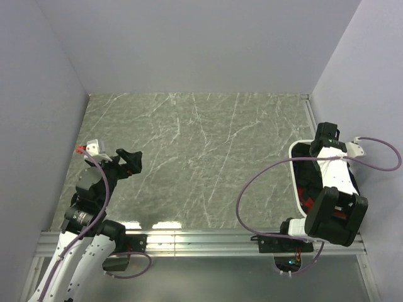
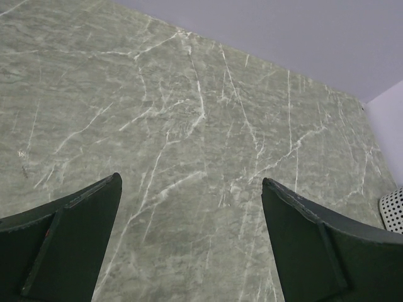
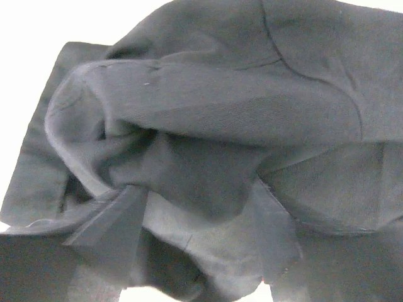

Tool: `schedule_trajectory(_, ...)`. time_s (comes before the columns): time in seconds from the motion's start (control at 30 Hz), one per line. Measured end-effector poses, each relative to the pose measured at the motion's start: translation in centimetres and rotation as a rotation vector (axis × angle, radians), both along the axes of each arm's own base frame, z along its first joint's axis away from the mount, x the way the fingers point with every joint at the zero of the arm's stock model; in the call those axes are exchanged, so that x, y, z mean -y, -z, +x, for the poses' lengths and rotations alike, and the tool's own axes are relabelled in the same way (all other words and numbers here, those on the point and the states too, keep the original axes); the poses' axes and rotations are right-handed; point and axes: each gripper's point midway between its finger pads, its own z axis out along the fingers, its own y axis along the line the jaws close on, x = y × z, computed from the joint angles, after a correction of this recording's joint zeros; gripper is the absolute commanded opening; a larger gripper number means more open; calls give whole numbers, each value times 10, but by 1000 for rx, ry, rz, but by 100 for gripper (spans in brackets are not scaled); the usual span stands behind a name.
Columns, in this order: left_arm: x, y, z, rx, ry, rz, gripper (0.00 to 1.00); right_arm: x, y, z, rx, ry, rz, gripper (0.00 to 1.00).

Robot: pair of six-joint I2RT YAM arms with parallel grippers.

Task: Fold and stack the long sleeve shirts
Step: Grab the shirt from the pile, then move the shirt to the center of the board

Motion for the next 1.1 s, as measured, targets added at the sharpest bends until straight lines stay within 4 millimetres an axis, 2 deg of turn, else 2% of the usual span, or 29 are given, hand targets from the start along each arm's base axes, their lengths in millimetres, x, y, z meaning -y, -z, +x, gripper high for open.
schedule_trajectory(0.03,1,0,0,0,3,1,99,2,2,0,1,5,-3,37)
schedule_trajectory(0.1,2,0,0,1,8,3,99,4,4,-2,-1,11,-10,23)
schedule_trajectory(0.13,2,0,-1,0,10,4,99,5,4,-1,1,13,-15,11)
schedule_trajectory(0.2,3,0,-1,0,14,6,99,6,3,-1,3,18,-25,0)
schedule_trajectory(0.37,6,1,-2,0,30,16,99,10,-7,-5,4,31,-83,0)
schedule_trajectory(0.47,8,2,-1,-6,37,21,99,0,-30,1,30,-28,-157,0)
schedule_trajectory(0.53,9,4,0,-14,41,24,99,-16,-63,18,77,-129,-233,0)
schedule_trajectory(0.6,10,7,1,-24,41,28,99,-34,-105,40,148,-228,-304,0)
schedule_trajectory(0.7,10,8,2,-31,38,31,99,-59,-178,70,263,-335,-407,0)
schedule_trajectory(0.77,10,9,2,-34,38,32,99,-84,-228,90,342,-424,-481,0)
schedule_trajectory(0.83,10,10,3,-37,35,33,99,-117,-269,108,414,-540,-539,0)
schedule_trajectory(0.9,9,11,4,-43,31,36,99,-154,-299,122,464,-672,-581,0)
schedule_trajectory(0.93,9,12,4,-45,28,37,99,-177,-318,131,506,-753,-601,0)
schedule_trajectory(1.03,7,14,6,-54,15,42,99,-245,-360,148,630,-965,-635,0)
schedule_trajectory(1.1,6,15,6,-57,10,44,99,-287,-382,153,718,-1089,-651,0)
